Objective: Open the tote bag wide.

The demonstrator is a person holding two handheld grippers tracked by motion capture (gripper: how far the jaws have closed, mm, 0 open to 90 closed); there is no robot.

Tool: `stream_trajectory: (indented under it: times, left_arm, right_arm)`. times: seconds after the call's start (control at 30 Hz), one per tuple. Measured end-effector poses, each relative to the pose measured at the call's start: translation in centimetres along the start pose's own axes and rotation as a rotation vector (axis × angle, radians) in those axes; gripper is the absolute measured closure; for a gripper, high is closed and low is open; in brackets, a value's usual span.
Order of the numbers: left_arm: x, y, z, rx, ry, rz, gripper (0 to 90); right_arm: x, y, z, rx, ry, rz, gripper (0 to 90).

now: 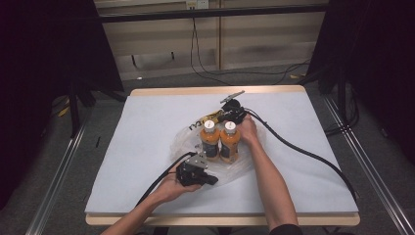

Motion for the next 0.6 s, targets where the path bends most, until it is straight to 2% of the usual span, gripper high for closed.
stream_trajectory:
  times: [0.07,0.1,0.13,0.2,0.23,0.4,0.43,0.47,0.6]
  left_arm:
    - [0.0,0.1,0.0,0.007,0.001,0.012,90.0]
    - [0.0,0.1,0.1,-0.013,0.004,0.012,90.0]
    - [0.0,0.2,0.1,-0.005,0.005,0.007,90.0]
    - [0.0,0.6,0.4,-0.025,0.004,0.016,90.0]
    - [0.0,1.0,0.7,-0.046,0.016,0.022,90.0]
    - [0.2,2.6,1.7,-0.127,0.048,0.037,90.0]
    - [0.3,2.9,1.8,-0.125,0.049,0.039,90.0]
    - [0.4,3.1,2.0,-0.153,0.054,0.039,90.0]
    - [0.8,3.5,1.9,-0.150,0.056,0.061,90.0]
  right_arm:
    - [0.0,0.3,-0.1,0.017,0.006,-0.005,90.0]
    - [0.1,0.6,-0.1,0.014,0.015,0.010,90.0]
    - [0.2,1.0,-0.1,0.010,0.014,0.014,90.0]
    - [0.3,1.9,0.2,-0.019,0.004,0.038,90.0]
    - [0.3,2.3,0.4,-0.035,-0.001,0.046,90.0]
    - [0.9,4.5,0.3,-0.042,0.022,0.071,90.0]
    - [1.1,5.2,0.3,-0.054,0.028,0.085,90.0]
    - [1.3,5.6,0.3,-0.058,0.025,0.091,90.0]
    - [1.6,7.5,0.1,-0.091,0.024,0.110,90.0]
Point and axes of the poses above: each handheld gripper's, and its own axes: y roughly backward along the jaws, z roughly out of its top, x roughly to its left, the point moved 7 cm from there along -y, roughly forward along the jaws, and after that the axes turned 1 degree about z, right-handed, at the moved point
